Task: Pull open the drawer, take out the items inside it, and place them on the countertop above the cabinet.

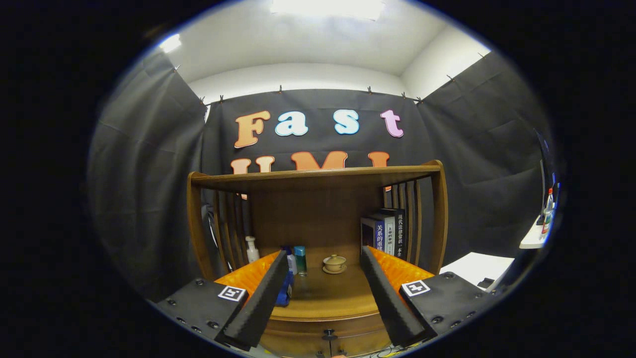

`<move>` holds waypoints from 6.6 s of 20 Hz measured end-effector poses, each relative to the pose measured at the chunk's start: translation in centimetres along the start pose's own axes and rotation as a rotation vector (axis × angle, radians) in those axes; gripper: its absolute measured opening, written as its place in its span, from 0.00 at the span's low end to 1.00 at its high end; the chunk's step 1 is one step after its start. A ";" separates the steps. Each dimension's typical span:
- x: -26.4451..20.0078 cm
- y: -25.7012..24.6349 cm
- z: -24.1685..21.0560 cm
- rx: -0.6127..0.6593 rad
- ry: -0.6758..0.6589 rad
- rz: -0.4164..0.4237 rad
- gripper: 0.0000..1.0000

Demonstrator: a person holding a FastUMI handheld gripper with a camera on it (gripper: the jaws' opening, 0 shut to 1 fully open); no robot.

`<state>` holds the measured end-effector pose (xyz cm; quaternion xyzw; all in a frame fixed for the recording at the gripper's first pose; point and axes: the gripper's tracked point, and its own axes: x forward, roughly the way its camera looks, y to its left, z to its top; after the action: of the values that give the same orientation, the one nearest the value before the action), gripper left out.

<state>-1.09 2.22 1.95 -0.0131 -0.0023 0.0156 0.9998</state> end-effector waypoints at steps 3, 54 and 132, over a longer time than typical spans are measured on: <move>0.1 -0.2 -0.3 0.007 0.011 -0.002 0.98; 5.1 -2.9 -37.1 0.024 0.325 0.034 0.59; -7.4 -1.9 -20.7 0.050 0.371 -0.003 0.99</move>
<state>-8.30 -0.43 -18.76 0.0090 0.1825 0.0113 0.9831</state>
